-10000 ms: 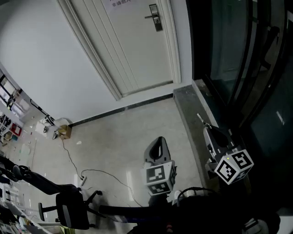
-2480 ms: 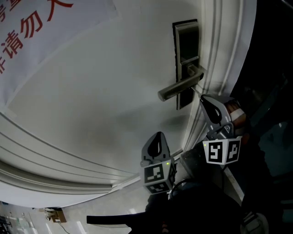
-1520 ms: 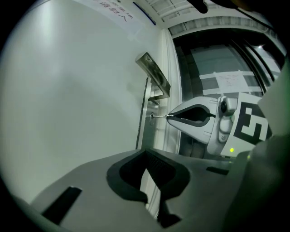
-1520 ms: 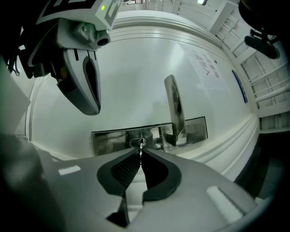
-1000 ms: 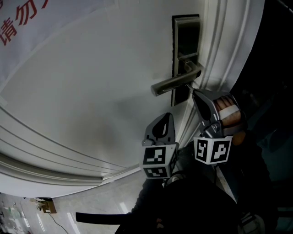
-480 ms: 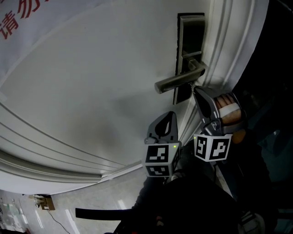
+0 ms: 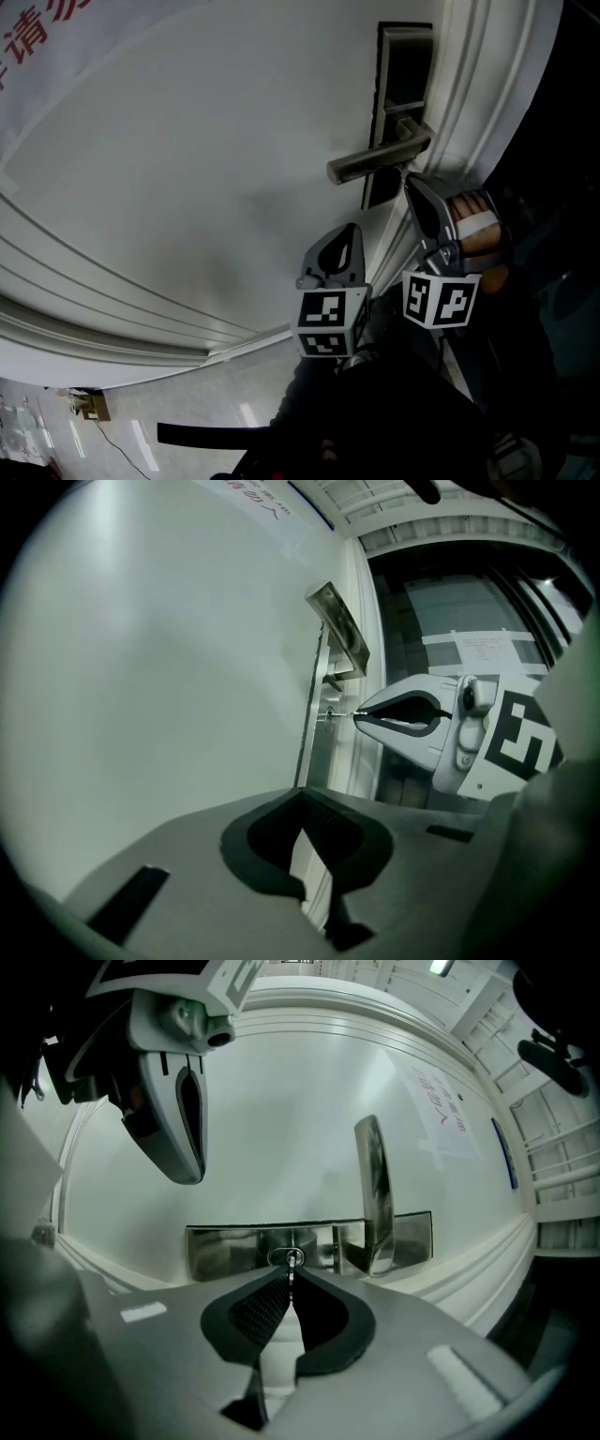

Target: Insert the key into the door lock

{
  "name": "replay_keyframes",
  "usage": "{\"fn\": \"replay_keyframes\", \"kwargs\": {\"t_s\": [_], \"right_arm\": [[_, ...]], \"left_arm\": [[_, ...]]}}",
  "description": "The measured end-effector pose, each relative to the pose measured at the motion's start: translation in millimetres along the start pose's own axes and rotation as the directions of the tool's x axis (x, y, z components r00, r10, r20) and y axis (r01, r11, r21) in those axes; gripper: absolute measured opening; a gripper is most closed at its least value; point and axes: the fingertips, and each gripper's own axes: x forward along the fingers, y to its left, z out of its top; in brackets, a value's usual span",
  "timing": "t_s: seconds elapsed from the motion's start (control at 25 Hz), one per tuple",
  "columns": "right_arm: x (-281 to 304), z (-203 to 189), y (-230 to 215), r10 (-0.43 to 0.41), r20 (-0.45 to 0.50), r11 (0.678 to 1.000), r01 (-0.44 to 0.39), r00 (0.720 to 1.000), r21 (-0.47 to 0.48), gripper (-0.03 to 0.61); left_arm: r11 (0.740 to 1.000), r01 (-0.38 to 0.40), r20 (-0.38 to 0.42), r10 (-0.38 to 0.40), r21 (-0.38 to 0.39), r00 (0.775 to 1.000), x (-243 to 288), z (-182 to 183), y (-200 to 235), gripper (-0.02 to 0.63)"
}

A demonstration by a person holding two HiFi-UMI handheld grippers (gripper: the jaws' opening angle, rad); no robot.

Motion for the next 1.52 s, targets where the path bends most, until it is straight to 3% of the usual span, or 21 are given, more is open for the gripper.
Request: {"fn": "replay_keyframes", "kwargs": {"t_s": [1.52], "right_arm": [[1.9, 5.3, -3.9, -0.002, -0.018, 0.999, 0.002, 1.000, -0.047, 0.012]], "left_arm": [[0.999, 0.032, 0.013, -0.032, 0.014, 0.999, -0.7, 8.0, -8.3, 0.002]]}}
